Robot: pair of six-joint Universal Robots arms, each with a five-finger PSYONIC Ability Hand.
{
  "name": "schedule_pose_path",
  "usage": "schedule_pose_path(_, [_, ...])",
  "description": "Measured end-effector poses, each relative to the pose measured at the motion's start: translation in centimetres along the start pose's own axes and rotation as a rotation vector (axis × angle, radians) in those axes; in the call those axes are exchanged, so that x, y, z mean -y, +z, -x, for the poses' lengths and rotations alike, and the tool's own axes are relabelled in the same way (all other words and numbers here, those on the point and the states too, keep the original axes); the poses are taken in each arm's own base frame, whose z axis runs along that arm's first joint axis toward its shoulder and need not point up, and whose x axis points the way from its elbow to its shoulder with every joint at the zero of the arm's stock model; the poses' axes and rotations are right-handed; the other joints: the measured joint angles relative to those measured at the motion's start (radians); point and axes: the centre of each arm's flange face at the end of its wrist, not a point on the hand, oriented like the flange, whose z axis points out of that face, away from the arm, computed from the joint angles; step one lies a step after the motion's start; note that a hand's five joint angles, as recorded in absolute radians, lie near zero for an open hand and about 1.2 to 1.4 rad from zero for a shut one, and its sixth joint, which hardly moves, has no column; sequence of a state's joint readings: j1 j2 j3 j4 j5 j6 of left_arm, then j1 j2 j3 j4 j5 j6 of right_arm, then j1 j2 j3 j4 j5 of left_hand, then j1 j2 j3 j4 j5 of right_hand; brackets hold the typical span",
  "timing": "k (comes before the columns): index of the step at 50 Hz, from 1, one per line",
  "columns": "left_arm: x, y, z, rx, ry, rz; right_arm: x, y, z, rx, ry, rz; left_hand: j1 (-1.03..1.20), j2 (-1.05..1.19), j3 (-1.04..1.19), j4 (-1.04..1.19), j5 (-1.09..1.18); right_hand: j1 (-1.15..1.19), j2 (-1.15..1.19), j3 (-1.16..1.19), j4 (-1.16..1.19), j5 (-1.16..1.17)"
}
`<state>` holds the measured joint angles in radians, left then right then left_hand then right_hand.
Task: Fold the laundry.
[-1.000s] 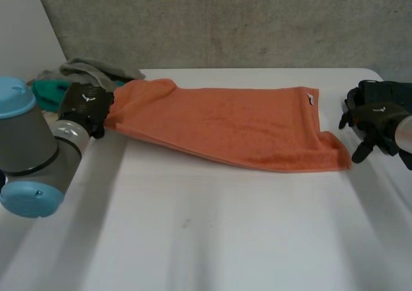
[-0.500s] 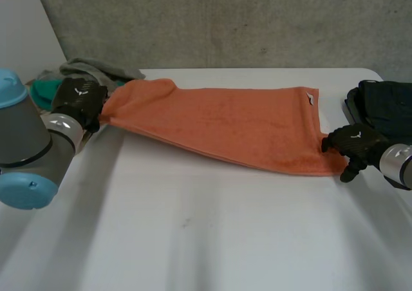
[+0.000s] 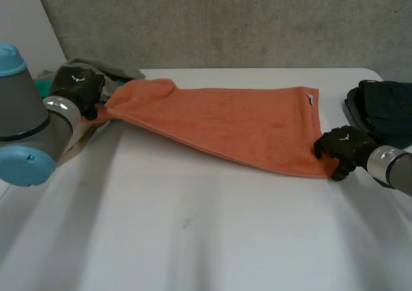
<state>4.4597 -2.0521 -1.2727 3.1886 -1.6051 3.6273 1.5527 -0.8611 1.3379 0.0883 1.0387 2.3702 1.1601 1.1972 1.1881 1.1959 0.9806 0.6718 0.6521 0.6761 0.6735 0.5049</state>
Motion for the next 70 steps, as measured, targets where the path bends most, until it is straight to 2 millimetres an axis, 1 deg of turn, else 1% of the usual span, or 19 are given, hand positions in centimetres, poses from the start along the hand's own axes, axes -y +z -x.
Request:
schedule_pose_path(3, [0.1,0.1,0.1,0.004,-0.007,0.004,-0.1,0.2,0.1,-0.004,-0.006,-0.002,0.0,0.0,0.0,0.0,0.0,0.058,0.061,0.055,0.056,0.051])
schedule_pose_path(8, [-0.1,0.0,0.0,0.0,-0.012,0.02,-0.2,0.6,-0.2,-0.037,-0.019,-0.009,0.0,0.0,0.0,0.0,0.0,0.411,0.502,0.471,0.477,0.458])
schedule_pose_path(17, [-1.1,-1.4,0.0,-0.023,-0.008,0.078,0.5,0.1,-1.3,-0.1,-0.022,-0.01,0.0,0.0,0.0,0.0,0.0,0.411,0.518,0.509,0.521,0.492])
schedule_pose_path(21, [-1.7,-3.3,0.2,-0.057,0.02,0.127,1.5,-1.5,-1.7,-0.094,-0.009,0.017,0.0,0.0,0.0,0.0,0.0,0.411,0.518,0.509,0.521,0.5])
schedule_pose_path(24, [-2.6,-5.8,0.0,-0.123,0.077,0.199,2.5,-3.7,-2.1,-0.062,-0.011,0.074,0.0,0.0,0.0,0.0,0.0,0.411,0.518,0.509,0.521,0.503])
schedule_pose_path(26, [-2.9,-6.7,-0.1,-0.149,0.098,0.227,2.5,-3.9,-2.1,-0.058,-0.012,0.08,0.0,0.0,0.0,0.0,0.0,0.411,0.518,0.509,0.521,0.503])
schedule_pose_path(27, [-3.7,-8.4,-0.4,-0.211,0.14,0.29,3.0,-6.1,-2.2,-0.006,-0.036,0.156,0.0,0.0,0.0,0.0,0.0,0.411,0.518,0.509,0.521,0.503])
schedule_pose_path(31, [-5.1,-11.7,-1.1,-0.331,0.209,0.409,3.3,-8.6,-2.1,0.076,-0.072,0.256,0.0,0.0,0.0,0.0,0.0,0.411,0.518,0.509,0.521,0.503])
schedule_pose_path(32, [-5.4,-12.7,-1.3,-0.37,0.23,0.446,3.3,-10.1,-2.0,0.141,-0.091,0.323,0.0,0.0,0.0,0.0,0.0,0.411,0.518,0.51,0.521,0.503])
schedule_pose_path(34, [-5.8,-14.0,-1.6,-0.421,0.26,0.493,3.4,-11.5,-1.8,0.213,-0.1,0.389,0.0,0.0,0.0,0.0,0.0,0.411,0.518,0.512,0.522,0.504])
schedule_pose_path(37, [-6.0,-15.0,-1.7,-0.462,0.297,0.53,3.5,-13.0,-1.6,0.292,-0.094,0.458,0.0,0.0,0.0,0.0,0.0,0.411,0.518,0.512,0.522,0.504])
schedule_pose_path(40, [-5.8,-15.0,-1.6,-0.461,0.325,0.528,3.5,-13.4,-1.6,0.314,-0.083,0.485,0.0,0.0,0.0,0.0,0.0,0.411,0.518,0.513,0.522,0.504])
schedule_pose_path(44, [-5.0,-13.5,-1.6,-0.408,0.363,0.478,3.3,-13.0,-1.7,0.284,-0.08,0.483,0.0,0.0,0.0,0.0,0.0,0.411,0.518,0.512,0.522,0.504])
schedule_pose_path(50, [-3.1,-8.8,-2.1,-0.291,0.389,0.347,3.4,-10.3,-2.1,0.149,-0.101,0.396,0.0,0.0,0.0,0.0,0.0,0.411,0.518,0.513,0.522,0.508])
schedule_pose_path(59, [-0.8,0.0,-4.4,-0.116,0.385,0.15,4.2,-3.5,-3.7,-0.142,-0.117,0.169,0.0,0.0,0.0,0.0,0.0,0.411,0.518,0.513,0.522,0.515])
schedule_pose_path(65, [-0.7,4.7,-5.9,-0.025,0.389,0.081,4.4,0.6,-4.7,-0.289,-0.159,0.052,0.0,0.0,0.0,0.0,0.0,0.411,0.518,0.513,0.522,0.517])
schedule_pose_path(66, [-0.7,4.7,-5.9,-0.025,0.389,0.081,4.4,0.6,-4.7,-0.289,-0.159,0.052,0.0,0.0,0.0,0.0,0.0,0.411,0.518,0.513,0.522,0.517])
schedule_pose_path(67, [-0.7,6.0,-6.3,0.005,0.394,0.065,4.4,2.1,-4.9,-0.33,-0.178,0.018,0.0,0.0,0.0,0.0,0.0,0.411,0.518,0.513,0.522,0.518])
schedule_pose_path(70, [-0.8,7.2,-6.7,0.029,0.401,0.048,4.3,3.6,-5.0,-0.366,-0.199,-0.011,0.0,0.0,0.0,0.0,0.0,0.424,0.518,0.513,0.522,0.519])
